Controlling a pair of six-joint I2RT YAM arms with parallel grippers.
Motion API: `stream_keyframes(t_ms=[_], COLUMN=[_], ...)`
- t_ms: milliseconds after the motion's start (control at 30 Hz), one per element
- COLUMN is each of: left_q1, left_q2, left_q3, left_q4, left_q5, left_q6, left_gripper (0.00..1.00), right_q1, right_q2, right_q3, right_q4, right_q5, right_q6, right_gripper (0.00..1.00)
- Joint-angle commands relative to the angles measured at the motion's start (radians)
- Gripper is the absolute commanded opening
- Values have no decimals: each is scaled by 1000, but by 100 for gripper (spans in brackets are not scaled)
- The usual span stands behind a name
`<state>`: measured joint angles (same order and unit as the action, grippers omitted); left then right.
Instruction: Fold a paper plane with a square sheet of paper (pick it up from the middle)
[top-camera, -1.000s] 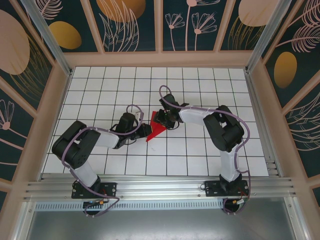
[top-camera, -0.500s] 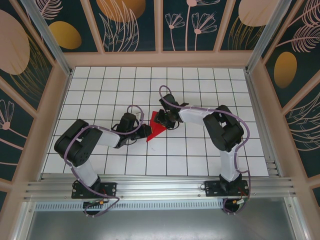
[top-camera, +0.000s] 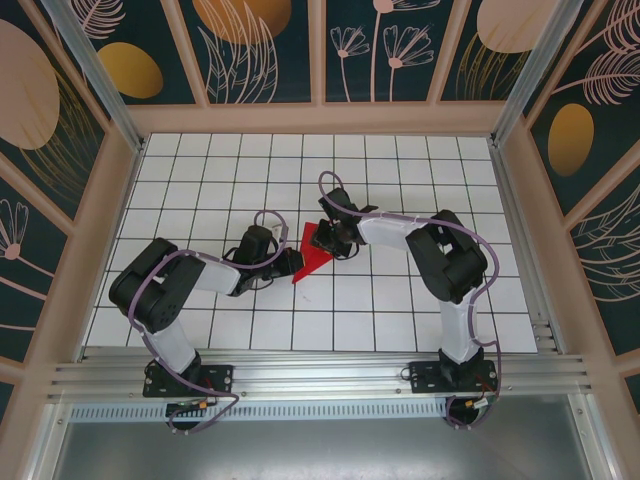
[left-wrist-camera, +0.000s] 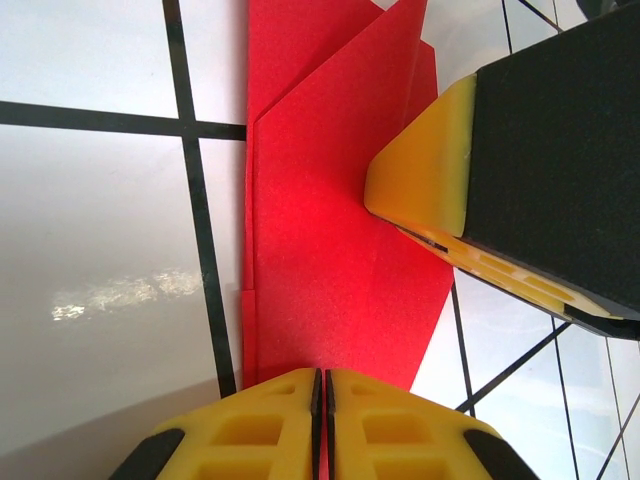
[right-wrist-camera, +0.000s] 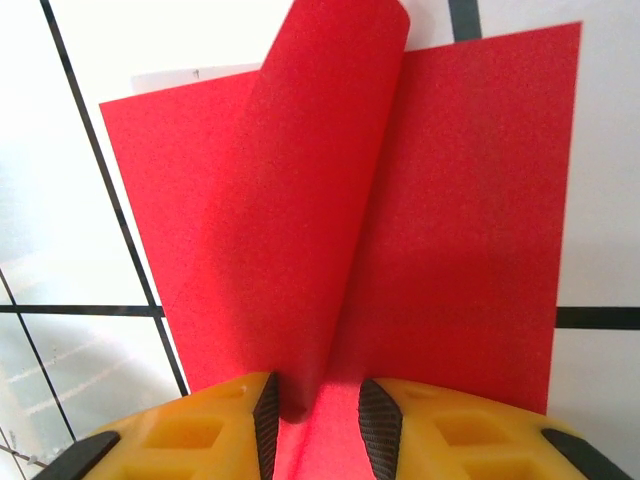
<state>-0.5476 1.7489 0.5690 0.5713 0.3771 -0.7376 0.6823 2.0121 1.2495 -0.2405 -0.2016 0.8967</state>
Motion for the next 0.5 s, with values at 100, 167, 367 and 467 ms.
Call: stream_keyframes(t_ms=[100, 167, 367, 467], left_q1=[6, 7, 10, 9], left_q2=[12, -6, -113, -160], left_q3=[13, 15, 12, 1], left_q4=[-47, -47, -37, -21], left_q5=[-9, -6, -26, -56], left_q6=[5, 3, -22, -37], left_gripper=[14, 14, 21, 22], right_q1=[-8, -6, -3, -3], right_q2=[150, 152, 162, 165], right_q3=[-73, -71, -69, -70], right_q4=[-128, -131, -135, -131], right_q5=[110, 116, 125, 122], right_q6=[-6, -9, -8, -3], right_gripper=[34, 35, 35, 35])
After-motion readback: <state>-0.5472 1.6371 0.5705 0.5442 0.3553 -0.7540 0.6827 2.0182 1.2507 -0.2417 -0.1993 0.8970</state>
